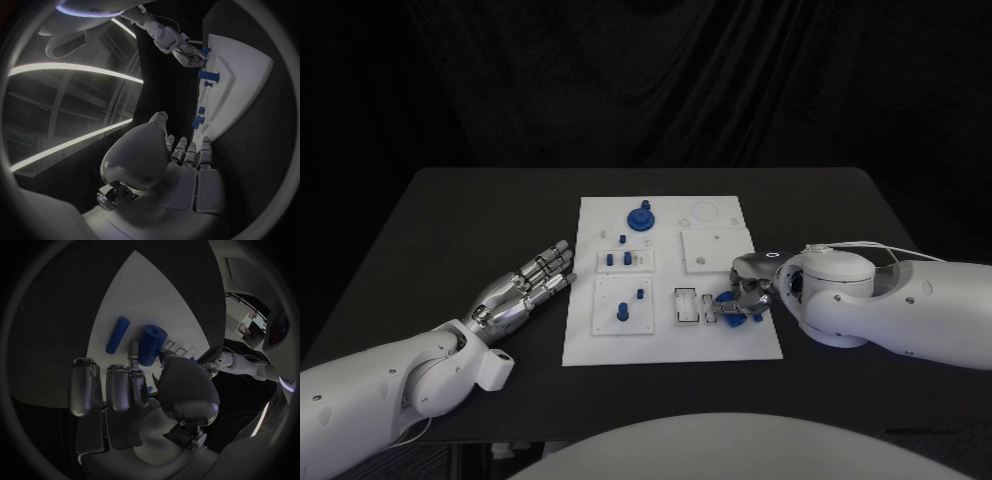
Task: Assemble the parts on the task board
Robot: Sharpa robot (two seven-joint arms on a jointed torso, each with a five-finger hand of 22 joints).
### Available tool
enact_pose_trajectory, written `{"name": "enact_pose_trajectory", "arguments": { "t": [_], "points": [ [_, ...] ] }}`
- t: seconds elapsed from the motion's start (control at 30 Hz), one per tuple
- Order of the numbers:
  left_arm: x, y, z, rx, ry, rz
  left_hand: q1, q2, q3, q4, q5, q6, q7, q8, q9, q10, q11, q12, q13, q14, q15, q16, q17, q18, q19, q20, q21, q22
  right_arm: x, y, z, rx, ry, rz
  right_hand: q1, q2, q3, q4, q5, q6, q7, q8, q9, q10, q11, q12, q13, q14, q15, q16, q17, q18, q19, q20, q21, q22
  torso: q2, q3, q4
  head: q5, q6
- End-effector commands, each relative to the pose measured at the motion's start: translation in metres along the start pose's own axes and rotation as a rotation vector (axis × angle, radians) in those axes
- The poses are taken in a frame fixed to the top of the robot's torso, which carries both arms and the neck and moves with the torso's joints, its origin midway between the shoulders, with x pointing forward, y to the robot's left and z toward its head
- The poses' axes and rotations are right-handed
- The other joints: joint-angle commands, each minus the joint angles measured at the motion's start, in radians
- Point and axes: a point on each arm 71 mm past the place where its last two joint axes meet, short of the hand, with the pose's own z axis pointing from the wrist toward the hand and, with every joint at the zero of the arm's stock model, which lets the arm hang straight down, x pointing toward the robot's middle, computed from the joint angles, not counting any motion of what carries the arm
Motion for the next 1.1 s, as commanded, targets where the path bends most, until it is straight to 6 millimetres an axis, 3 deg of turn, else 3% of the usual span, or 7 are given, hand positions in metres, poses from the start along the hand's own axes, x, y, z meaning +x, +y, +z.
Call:
{"name": "enact_pose_trajectory", "arguments": {
  "t": [0.03,0.1,0.27,0.3,0.57,0.9,1.1],
  "points": [
    [0.002,-0.003,0.001,0.049,0.009,-0.016,-0.01,-0.002,0.004,0.002,-0.003,0.004,0.006,0.004,0.001,-0.007,0.002,-0.005,0.0,-0.001,0.003,-0.002,-0.001,0.016,-0.001,0.008,0.004,-0.001,0.015,-0.002,0.001,-0.002,0.082,0.019,0.052,0.001,0.014,-0.011,0.076,0.007,-0.01,-0.009,0.005,0.106,0.0,0.003,0.264,0.064,0.001,-0.005,0.031,-0.009,0.038,0.005,-0.005,0.204,-0.001,0.0,-0.001,0.002,0.0],
    [0.002,-0.003,0.0,0.049,0.009,-0.016,-0.01,-0.002,0.004,0.002,-0.003,0.004,0.006,0.004,0.001,-0.007,0.002,-0.005,0.0,-0.001,0.003,-0.002,-0.001,0.016,-0.001,0.008,0.004,-0.001,0.015,-0.002,0.001,-0.008,0.083,0.05,0.085,0.002,0.031,-0.023,0.183,0.014,-0.018,0.008,0.019,0.106,-0.007,0.003,0.264,0.065,-0.005,-0.003,0.035,-0.01,0.039,0.0,-0.002,0.205,-0.001,0.0002,-0.0001,0.002,0.0],
    [0.002,-0.002,0.0,0.049,0.009,-0.017,-0.01,-0.002,0.004,0.002,-0.003,0.004,0.006,0.004,0.001,-0.007,0.002,-0.005,0.0,-0.001,0.003,-0.002,-0.001,0.016,-0.001,0.008,0.004,-0.001,0.013,-0.002,-0.002,-0.027,0.056,0.163,0.111,-0.002,0.052,-0.026,0.28,0.009,-0.026,0.034,0.045,0.106,-0.015,0.003,0.264,0.066,-0.012,-0.001,0.04,-0.011,0.041,-0.006,0.002,0.206,-0.002,-0.0004,0.0002,0.006,0.0],
    [0.002,-0.002,0.0,0.049,0.009,-0.017,-0.01,-0.002,0.004,0.002,-0.005,0.004,0.009,0.004,0.001,-0.007,0.002,-0.005,0.0,-0.001,0.004,-0.002,-0.001,0.015,-0.001,0.009,0.005,-0.001,0.012,-0.002,-0.003,-0.033,0.047,0.187,0.12,-0.005,0.061,-0.03,0.318,0.008,-0.029,0.043,0.054,0.106,-0.017,0.003,0.264,0.067,-0.014,0.001,0.042,-0.011,0.042,-0.008,0.004,0.207,-0.002,-0.0005,0.0002,0.007,0.0],
    [0.001,-0.002,0.0,0.053,0.005,-0.014,-0.012,-0.001,0.004,0.003,-0.009,-0.002,0.01,0.003,0.0,-0.007,0.003,-0.005,0.0,0.0,0.005,-0.002,-0.001,0.015,-0.001,0.009,0.005,-0.001,-0.018,-0.002,-0.01,-0.091,-0.036,0.422,0.134,-0.012,0.092,-0.029,0.41,-0.008,-0.033,0.069,0.083,0.106,-0.021,0.003,0.264,0.067,-0.018,0.001,0.039,-0.011,0.043,-0.013,0.005,0.206,0.0,-0.0006,0.0005,0.013,0.0],
    [0.002,-0.002,0.001,0.054,0.005,-0.013,-0.017,0.0,0.003,0.008,-0.012,-0.01,0.021,0.001,-0.001,-0.008,0.005,-0.005,0.0,-0.001,0.003,-0.002,-0.001,0.016,-0.001,0.009,0.005,-0.002,-0.041,0.013,-0.012,-0.145,-0.018,0.564,0.117,-0.002,0.102,-0.007,0.414,-0.014,-0.03,0.078,0.093,0.106,-0.02,0.003,0.264,0.067,-0.017,0.0,0.037,-0.011,0.043,-0.013,0.004,0.206,0.0,-0.0002,0.0025,0.012,0.0],
    [0.002,-0.002,0.001,0.052,0.007,-0.014,-0.017,0.0,0.003,0.009,-0.013,-0.006,0.029,0.002,0.0,-0.008,0.004,-0.005,0.0,-0.001,0.003,-0.002,-0.001,0.017,-0.001,0.009,0.005,-0.003,-0.035,0.017,-0.005,-0.137,0.029,0.567,0.089,0.008,0.105,0.012,0.341,-0.028,-0.026,0.078,0.101,0.106,-0.016,0.003,0.264,0.064,-0.014,-0.007,0.023,-0.009,0.039,-0.011,-0.004,0.203,0.001,-0.0011,0.0018,0.011,0.0]
  ]
}}
